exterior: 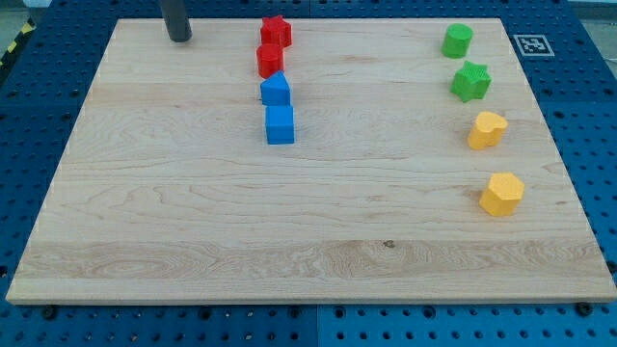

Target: Move the red star to the top center

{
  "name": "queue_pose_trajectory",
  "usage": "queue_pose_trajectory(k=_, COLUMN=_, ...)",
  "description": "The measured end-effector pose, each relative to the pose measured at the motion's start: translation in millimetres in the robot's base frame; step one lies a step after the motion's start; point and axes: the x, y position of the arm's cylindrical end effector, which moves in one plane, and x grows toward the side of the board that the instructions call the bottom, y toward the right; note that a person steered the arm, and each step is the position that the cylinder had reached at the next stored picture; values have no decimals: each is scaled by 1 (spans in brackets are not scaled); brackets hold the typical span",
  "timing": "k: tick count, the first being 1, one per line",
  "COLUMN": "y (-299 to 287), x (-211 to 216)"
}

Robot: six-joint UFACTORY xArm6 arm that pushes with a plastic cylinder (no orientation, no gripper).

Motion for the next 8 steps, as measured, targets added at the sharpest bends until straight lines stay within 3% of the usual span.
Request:
queue_pose_trajectory(k=2, y=13, x=0)
queue_pose_trajectory(k=5, y=133, x=-15)
queue_pose_trajectory(k=7, y=113, x=11)
queue_pose_trajectory(k=8, y=136, x=12)
